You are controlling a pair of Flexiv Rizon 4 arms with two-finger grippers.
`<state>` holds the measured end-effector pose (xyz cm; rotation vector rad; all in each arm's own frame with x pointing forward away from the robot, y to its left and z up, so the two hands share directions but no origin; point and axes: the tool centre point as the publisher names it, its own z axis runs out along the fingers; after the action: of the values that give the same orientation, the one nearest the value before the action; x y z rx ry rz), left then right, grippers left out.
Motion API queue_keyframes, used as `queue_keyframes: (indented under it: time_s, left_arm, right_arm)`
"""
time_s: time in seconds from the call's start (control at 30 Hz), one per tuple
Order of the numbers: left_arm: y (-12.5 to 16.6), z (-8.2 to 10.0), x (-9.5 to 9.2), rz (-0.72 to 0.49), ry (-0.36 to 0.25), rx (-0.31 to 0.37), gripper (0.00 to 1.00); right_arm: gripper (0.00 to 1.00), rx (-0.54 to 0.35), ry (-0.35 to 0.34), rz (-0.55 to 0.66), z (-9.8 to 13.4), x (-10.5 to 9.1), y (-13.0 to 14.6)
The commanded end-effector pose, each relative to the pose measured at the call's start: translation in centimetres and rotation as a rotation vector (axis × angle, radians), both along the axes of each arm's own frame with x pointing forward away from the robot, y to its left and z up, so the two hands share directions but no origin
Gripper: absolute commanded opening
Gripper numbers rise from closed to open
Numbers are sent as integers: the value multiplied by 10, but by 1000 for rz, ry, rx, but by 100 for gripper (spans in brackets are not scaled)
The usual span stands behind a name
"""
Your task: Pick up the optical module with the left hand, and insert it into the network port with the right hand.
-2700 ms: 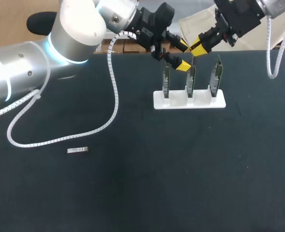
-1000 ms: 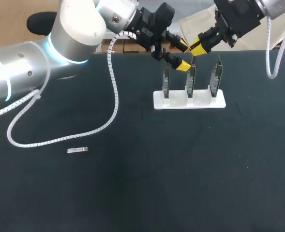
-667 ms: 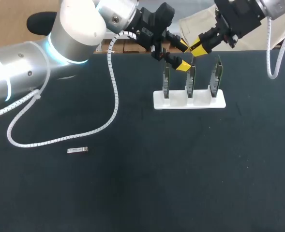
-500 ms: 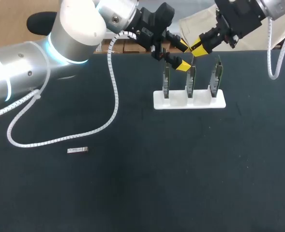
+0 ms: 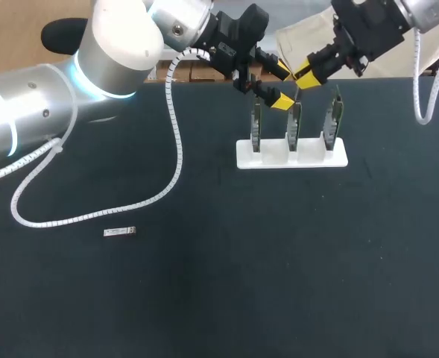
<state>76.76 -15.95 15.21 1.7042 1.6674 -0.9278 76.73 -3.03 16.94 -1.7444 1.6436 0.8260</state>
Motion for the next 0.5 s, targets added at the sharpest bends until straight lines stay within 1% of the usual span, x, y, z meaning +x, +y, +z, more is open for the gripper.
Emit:
queue_keyframes:
  time_s: [0.03,0.27,0.5]
  left_arm:
    - [-1,1,2,-2,3,5,100]
    - [-1,1,2,-2,3,5,100]
    - [-1,1,2,-2,3,5,100]
  right_arm:
    - [0,1,-7,-2,-1,-2,1]
    - [0,2,-16,1,5,2,1]
    - [0,10,-7,2,11,3,0]
